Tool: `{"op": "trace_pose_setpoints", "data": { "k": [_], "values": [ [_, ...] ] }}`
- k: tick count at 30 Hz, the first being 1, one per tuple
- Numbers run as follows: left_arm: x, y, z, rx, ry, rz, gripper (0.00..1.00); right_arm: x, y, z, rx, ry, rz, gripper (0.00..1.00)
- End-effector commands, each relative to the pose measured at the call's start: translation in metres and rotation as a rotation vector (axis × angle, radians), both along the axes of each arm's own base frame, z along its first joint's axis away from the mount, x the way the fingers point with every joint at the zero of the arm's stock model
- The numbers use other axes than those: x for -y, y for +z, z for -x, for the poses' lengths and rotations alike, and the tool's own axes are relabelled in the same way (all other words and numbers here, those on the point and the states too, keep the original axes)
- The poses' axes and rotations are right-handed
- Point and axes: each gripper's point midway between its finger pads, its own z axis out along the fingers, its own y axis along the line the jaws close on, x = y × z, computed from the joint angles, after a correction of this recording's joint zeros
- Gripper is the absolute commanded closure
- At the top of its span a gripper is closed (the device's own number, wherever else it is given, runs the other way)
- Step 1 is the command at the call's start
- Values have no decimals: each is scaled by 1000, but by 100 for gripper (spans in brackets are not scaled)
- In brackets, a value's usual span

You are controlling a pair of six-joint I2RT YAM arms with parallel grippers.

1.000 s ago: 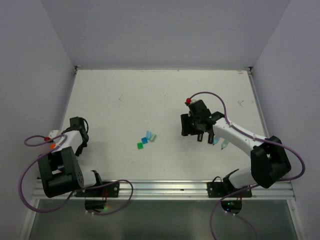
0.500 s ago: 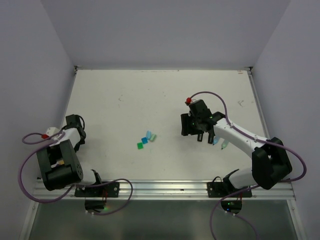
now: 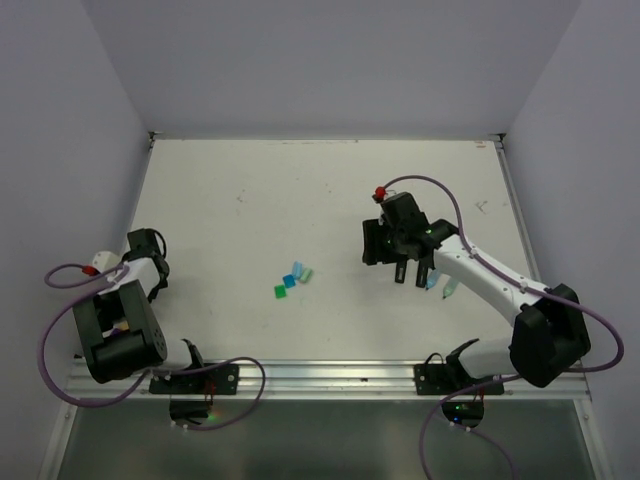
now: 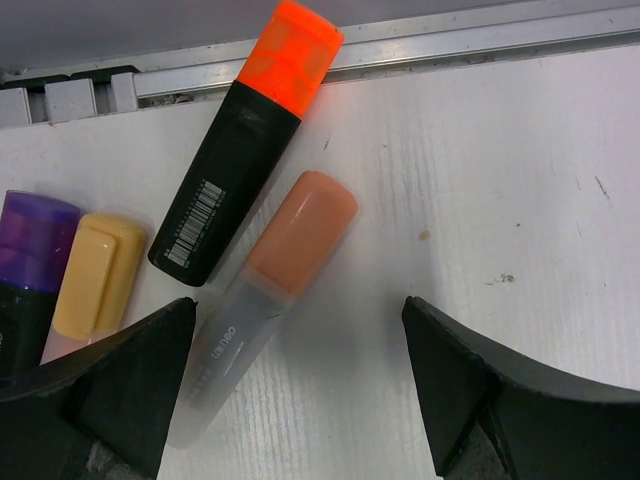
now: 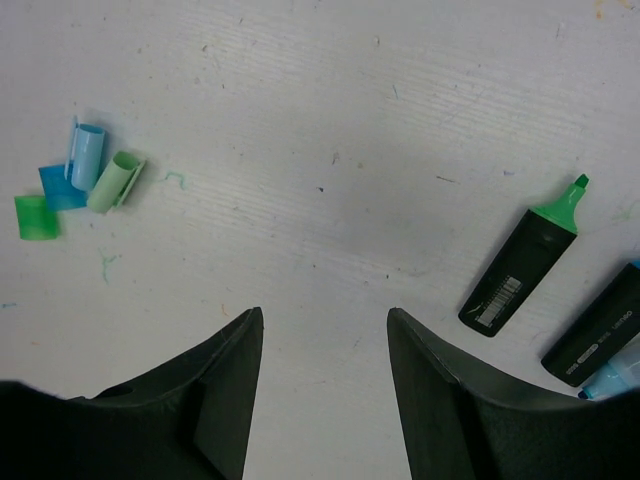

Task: Open the pen caps

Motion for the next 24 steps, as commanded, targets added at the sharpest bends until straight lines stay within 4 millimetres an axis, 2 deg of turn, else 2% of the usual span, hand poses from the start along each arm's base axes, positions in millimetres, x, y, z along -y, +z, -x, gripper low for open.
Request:
{"op": "trace_pose_setpoints", "data": {
  "k": [1, 6, 8, 12, 20, 22, 23, 24],
  "values": [
    [7, -8, 3, -8, -30, 57, 13, -2, 27, -4, 57, 20, -13, 43],
    [9, -15, 7, -32, 3, 108, 10, 0, 34, -2, 66, 27, -6, 44],
    [14, -24, 3, -23, -15, 164, 9, 0, 36, -2, 73, 23, -13, 44],
    [23, -38, 4, -28, -19, 235, 20, 0, 37, -3, 75, 22, -15, 44],
    [24, -39, 6, -42, -34, 239, 23, -1, 44, -3, 95, 19, -30, 43],
    [24, -39, 6, -39, -36, 237, 26, -1, 44, -4, 98, 18, -33, 44],
    [24, -39, 7, -40, -44, 236, 31, -1, 44, -4, 100, 16, -35, 44],
    [25, -39, 7, -38, -45, 238, 41, -1, 45, -4, 103, 16, -37, 43]
  ]
}}
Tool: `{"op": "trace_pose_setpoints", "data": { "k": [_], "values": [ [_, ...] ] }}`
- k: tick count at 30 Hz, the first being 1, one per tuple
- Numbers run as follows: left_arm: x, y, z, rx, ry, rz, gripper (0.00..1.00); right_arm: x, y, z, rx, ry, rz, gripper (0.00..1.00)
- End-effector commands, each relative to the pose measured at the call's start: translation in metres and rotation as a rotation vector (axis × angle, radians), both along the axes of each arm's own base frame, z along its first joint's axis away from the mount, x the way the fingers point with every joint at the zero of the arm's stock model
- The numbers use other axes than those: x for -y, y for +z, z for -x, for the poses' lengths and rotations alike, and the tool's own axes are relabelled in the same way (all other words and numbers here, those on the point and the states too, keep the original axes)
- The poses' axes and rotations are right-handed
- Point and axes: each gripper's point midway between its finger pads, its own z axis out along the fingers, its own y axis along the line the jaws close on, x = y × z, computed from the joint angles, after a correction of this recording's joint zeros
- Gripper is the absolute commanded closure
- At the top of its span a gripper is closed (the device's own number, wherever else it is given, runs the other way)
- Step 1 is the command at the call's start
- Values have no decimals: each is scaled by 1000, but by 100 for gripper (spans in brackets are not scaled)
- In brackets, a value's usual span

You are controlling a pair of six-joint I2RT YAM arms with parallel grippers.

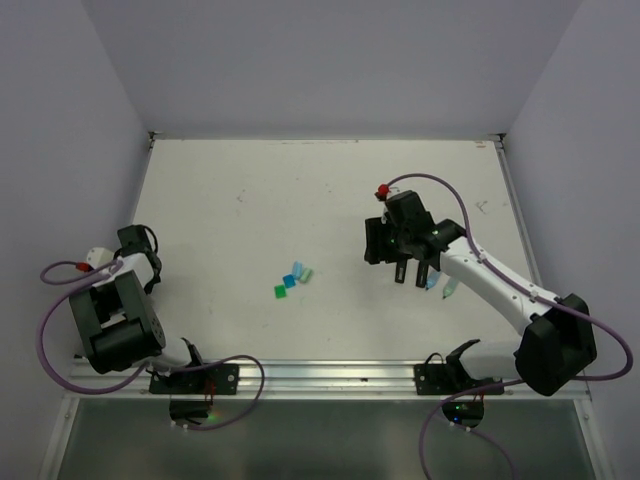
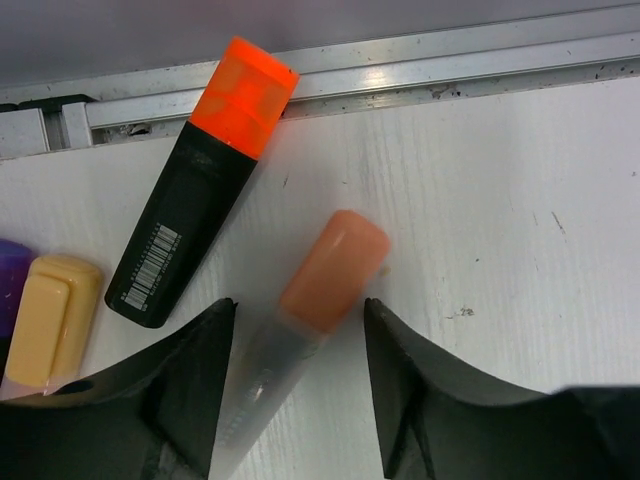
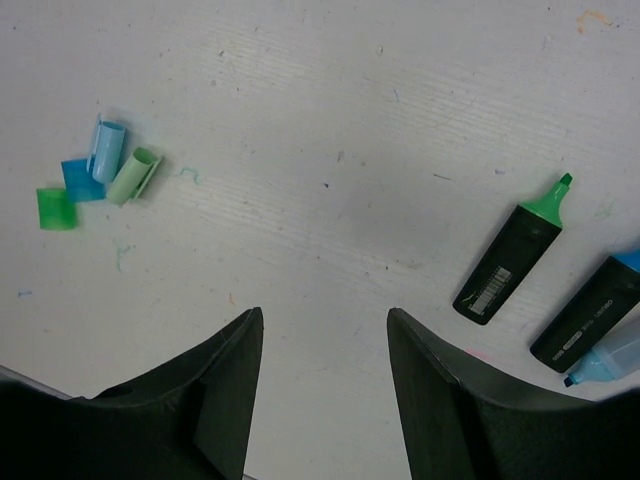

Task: Open the pen caps

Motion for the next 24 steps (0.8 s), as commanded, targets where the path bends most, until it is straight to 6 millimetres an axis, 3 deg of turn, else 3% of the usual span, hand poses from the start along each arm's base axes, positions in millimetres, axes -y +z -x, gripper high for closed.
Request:
{"op": "trace_pose_setpoints", "data": {
  "k": [1, 8, 13, 16, 17, 21, 24],
  "values": [
    [34, -33, 23, -70, -45, 172, 44, -3, 22, -6, 65, 5, -24, 44],
    [41, -37, 19, -20, -104, 184, 78, -2, 27, -4, 77, 4, -33, 43],
    [49, -37, 12, 36, -143, 208, 86, -2, 25, -4, 75, -4, -39, 43],
    [58, -34, -1, 93, -202, 232, 92, -2, 21, -3, 71, -8, -41, 43],
    [59, -30, -10, 136, -227, 228, 98, -2, 21, -4, 72, -8, -42, 44],
    [72, -3, -40, 332, -359, 199, 100, -2, 17, -2, 68, -18, -48, 44],
    [85, 45, -66, 483, -479, 121, 100, -2, 18, -2, 69, -20, -52, 44]
  ]
}}
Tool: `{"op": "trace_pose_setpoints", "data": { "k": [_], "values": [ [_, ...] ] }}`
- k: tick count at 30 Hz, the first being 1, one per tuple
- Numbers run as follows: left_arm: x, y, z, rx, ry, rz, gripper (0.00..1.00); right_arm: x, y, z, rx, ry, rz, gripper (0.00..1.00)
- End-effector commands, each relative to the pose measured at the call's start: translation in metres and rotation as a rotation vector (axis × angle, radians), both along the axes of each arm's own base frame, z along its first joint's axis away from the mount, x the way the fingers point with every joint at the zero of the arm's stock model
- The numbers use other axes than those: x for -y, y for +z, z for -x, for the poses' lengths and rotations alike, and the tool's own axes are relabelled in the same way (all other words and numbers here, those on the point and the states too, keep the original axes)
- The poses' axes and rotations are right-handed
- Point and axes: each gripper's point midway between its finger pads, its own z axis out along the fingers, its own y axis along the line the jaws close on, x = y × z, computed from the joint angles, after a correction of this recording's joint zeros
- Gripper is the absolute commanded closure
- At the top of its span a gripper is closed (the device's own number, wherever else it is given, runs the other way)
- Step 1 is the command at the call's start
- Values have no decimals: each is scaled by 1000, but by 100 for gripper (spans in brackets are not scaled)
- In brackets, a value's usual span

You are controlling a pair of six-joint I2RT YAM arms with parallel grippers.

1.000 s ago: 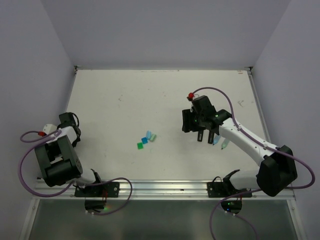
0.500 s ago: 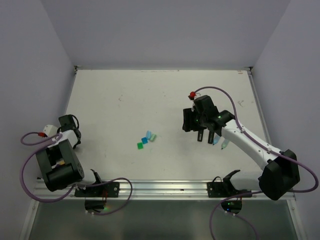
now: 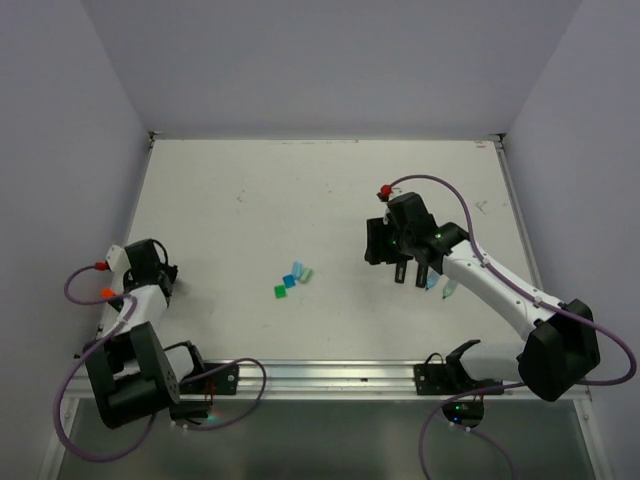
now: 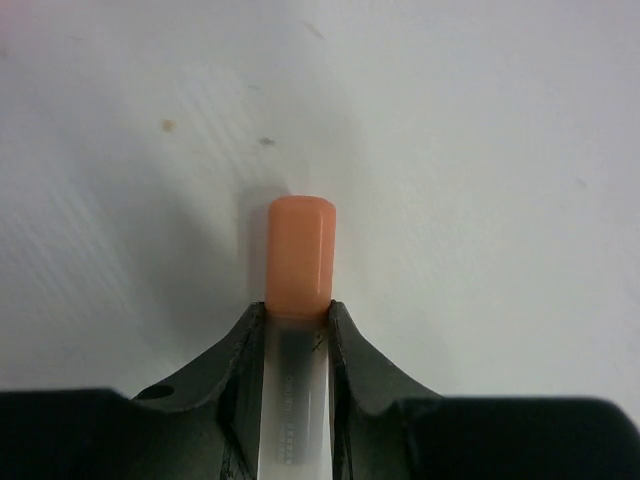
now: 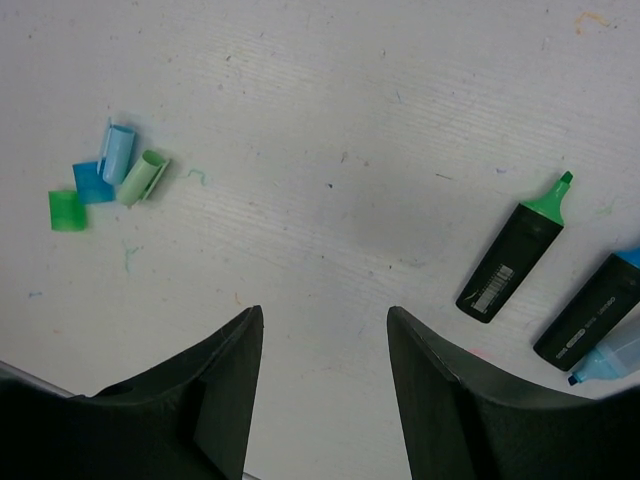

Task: Open the pen caps

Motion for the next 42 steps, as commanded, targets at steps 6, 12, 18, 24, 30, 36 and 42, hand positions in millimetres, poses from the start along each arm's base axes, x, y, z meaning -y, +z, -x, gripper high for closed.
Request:
{"op": "trace_pose_setpoints", "data": {
  "k": [6, 12, 18, 24, 30, 36, 42],
  "values": [
    [116, 135, -76, 410, -549, -81, 100, -10, 13, -2, 42, 7, -70, 44],
    [209, 192, -77, 652, -853, -1, 100, -63, 28, 18, -12, 231, -262, 45],
    [297, 197, -52, 744, -1029, 129, 100, -127, 57, 50, 14, 417, -424, 46],
    [347, 190, -31, 685, -947, 163, 100, -154, 75, 64, 73, 433, -509, 47],
    [376, 183, -4, 631, -842, 156, 100, -151, 64, 57, 118, 336, -501, 50],
    [395, 182, 12, 621, -791, 206, 100, -142, 51, 53, 149, 274, -467, 51],
    [400, 175, 22, 596, -798, 212, 100, -136, 53, 47, 219, 240, -482, 57]
  ]
}}
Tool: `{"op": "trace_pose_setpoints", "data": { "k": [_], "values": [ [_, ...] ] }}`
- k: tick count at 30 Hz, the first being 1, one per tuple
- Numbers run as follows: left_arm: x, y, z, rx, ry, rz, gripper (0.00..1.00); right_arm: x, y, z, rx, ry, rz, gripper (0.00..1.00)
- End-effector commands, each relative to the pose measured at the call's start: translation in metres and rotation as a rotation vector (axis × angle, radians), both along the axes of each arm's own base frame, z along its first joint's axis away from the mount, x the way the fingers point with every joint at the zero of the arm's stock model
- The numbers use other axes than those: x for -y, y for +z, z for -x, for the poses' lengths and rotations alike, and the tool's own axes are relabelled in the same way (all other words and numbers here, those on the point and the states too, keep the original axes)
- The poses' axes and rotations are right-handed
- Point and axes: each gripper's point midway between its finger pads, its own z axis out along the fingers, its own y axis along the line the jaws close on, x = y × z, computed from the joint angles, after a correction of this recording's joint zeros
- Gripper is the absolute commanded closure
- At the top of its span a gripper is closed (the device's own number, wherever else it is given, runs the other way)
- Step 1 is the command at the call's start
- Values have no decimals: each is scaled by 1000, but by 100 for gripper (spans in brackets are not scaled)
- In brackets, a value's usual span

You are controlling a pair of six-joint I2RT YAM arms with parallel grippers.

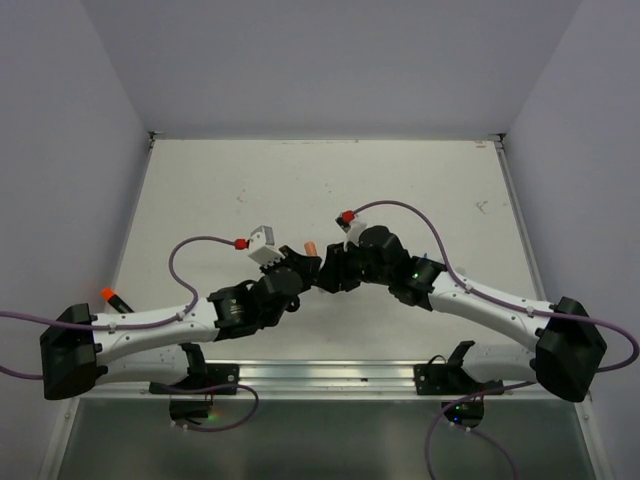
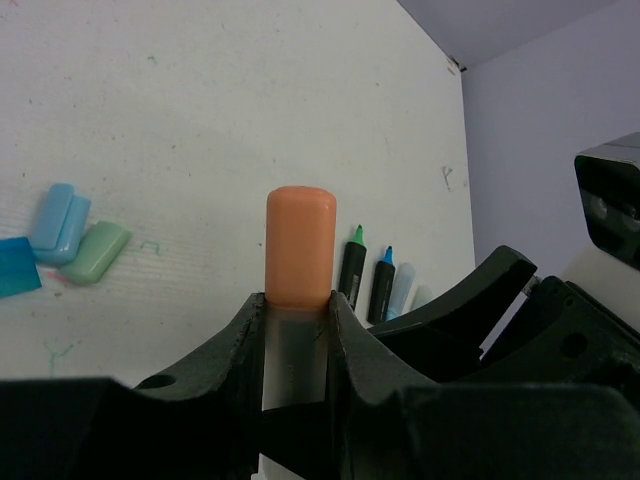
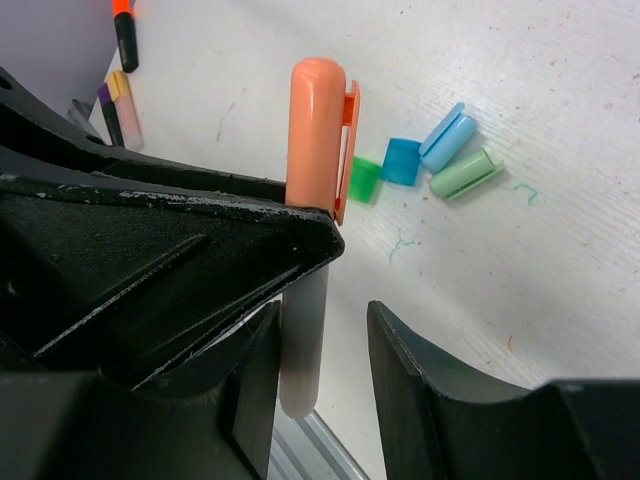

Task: Open the pen caps

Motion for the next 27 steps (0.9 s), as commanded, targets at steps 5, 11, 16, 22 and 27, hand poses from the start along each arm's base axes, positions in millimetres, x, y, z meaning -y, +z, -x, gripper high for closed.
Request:
{"op": "trace_pose_setpoints", "data": {
  "k": [5, 11, 16, 22, 27],
  "values": [
    [-6, 21, -2, 15, 85, 73, 100, -8, 27, -26, 108, -90, -109, 62],
    [-9, 26, -1, 23, 79, 78, 100, -13, 22, -28, 97, -93, -121, 95],
    [-16, 27, -1, 47, 75, 31, 96, -9, 22, -21, 95, -85, -146, 100],
    [-45, 31, -1, 81, 131, -40, 43, -3, 25, -5, 85, -37, -148, 100],
    [-56, 40, -5, 88, 145, -109, 26, -1, 29, 8, 82, 24, -156, 100]
  ]
}}
